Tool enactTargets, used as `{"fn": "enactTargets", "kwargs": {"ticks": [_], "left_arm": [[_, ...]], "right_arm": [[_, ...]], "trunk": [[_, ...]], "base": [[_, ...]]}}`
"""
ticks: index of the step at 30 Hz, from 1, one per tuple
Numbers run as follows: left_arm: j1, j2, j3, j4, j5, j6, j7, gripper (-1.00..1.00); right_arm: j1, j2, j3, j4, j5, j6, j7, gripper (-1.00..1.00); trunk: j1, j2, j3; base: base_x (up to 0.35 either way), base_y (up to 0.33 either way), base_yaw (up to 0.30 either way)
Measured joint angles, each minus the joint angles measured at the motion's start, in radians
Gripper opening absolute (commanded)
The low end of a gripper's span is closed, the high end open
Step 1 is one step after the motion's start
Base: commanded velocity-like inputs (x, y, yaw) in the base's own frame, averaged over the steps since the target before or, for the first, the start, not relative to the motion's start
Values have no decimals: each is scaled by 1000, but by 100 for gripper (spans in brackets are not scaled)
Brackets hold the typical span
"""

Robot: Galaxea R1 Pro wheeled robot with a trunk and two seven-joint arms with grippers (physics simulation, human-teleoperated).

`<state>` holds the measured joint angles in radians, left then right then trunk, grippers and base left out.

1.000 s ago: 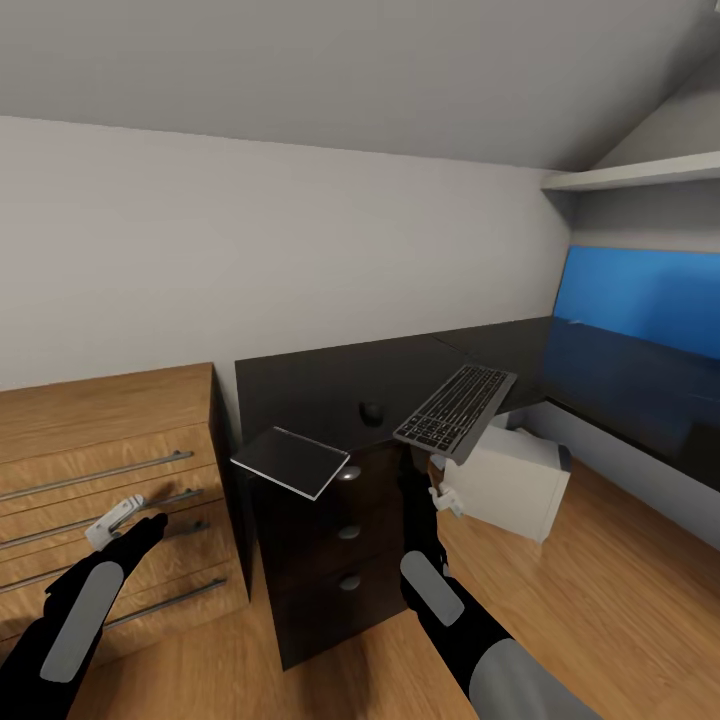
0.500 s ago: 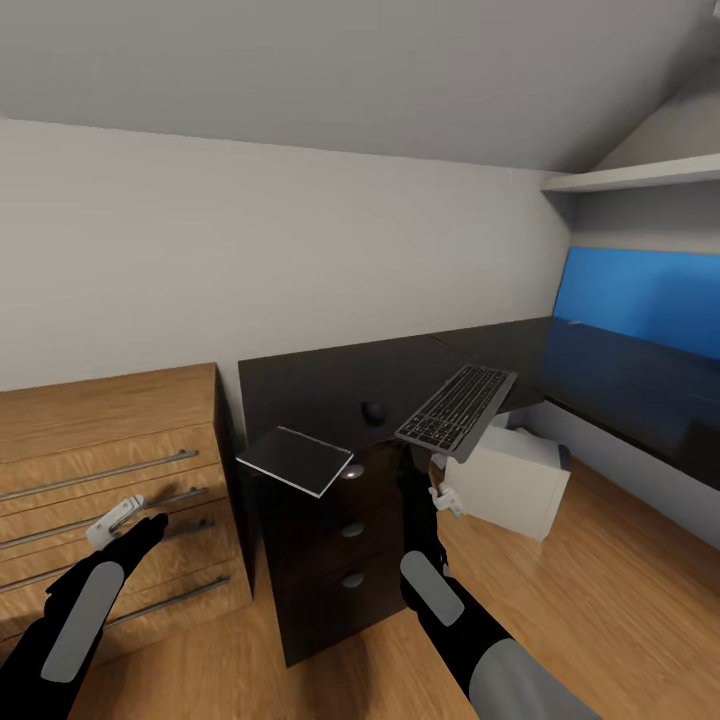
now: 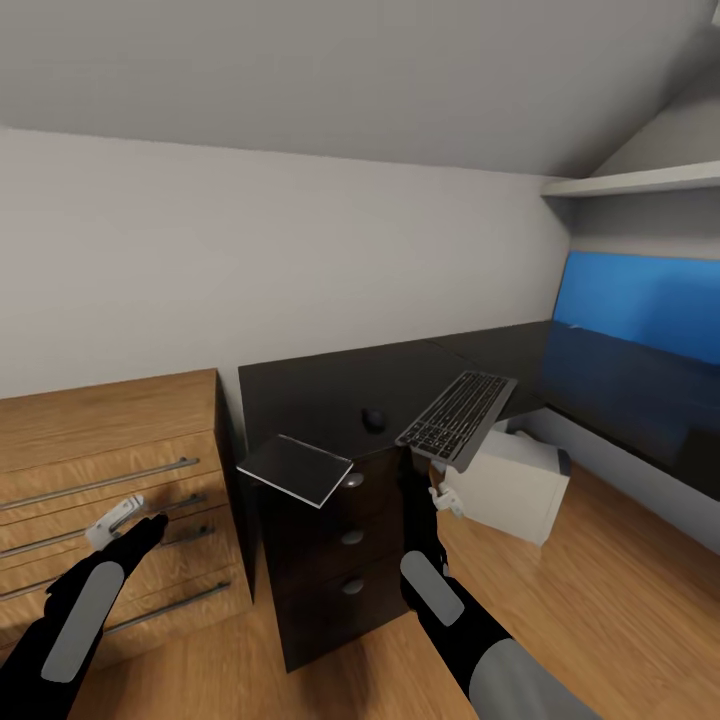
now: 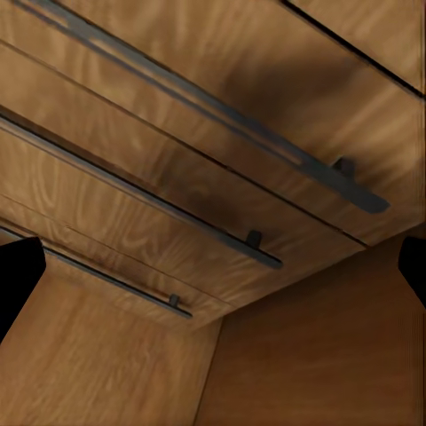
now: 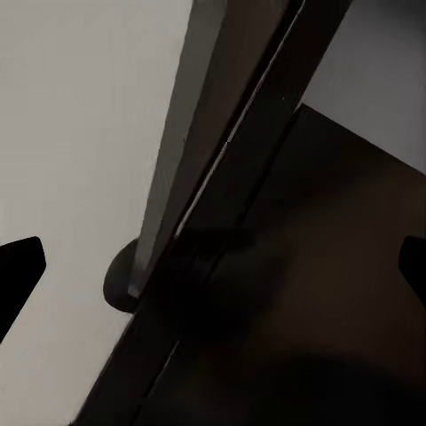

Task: In the bedroom, organize the workspace by keeping the computer under the desk, ensuring the monitor is on the desk, placing the keyboard on the desk next to the monitor, placing the mouse on the desk next to the keyboard, moving the folder from the swivel chair onto the desk next to the mouse, stacking the notebook on top of the folder with the pen on top of the notebook, and positioning the swivel chair next to the desk.

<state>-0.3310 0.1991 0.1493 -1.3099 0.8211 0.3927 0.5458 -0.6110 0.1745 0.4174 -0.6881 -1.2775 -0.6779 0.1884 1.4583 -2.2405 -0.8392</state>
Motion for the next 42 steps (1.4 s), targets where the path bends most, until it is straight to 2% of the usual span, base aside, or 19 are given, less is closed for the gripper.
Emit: {"fn": "enactTargets", "kwargs": {"ticks": [6,11,15,16,20,23,29,42], "left_arm": [[0,0,1,0,0,0,0,100],[0,0,0,0,1,0,0,100],[0,0,0,0,1,0,0,100],[0,0,0,0,1,0,0,100],[0,0,1,0,1,0,0,100],[0,0,1,0,1,0,0,100],[0,0,1,0,1,0,0,100],[0,0,1,0,1,-1,0,100]], "right_arm": [[0,0,0,0,0,0,0,100],[0,0,-2,0,0,-2,0,100],[0,0,-3,1,-1,-47,-1,100],[0,0,-3,2,-2,-82,-2,100],[0,0,-3,3,-2,-100,-2,100],[0,0,-3,3,-3,-105,-3,100],[0,0,-49,3,-4,-105,-4,100],[0,0,-60,3,-3,-105,-4,100]], "trunk": [[-23,42,19],[-23,42,19],[-23,42,19],[-23,42,19],[-23,42,19],[-23,42,19],[-23,42,19],[-23,42,19]], "base": [[0,0,0],[0,0,0],[0,0,0],[0,0,0],[0,0,0],[0,0,0],[0,0,0],[0,0,0]]}}
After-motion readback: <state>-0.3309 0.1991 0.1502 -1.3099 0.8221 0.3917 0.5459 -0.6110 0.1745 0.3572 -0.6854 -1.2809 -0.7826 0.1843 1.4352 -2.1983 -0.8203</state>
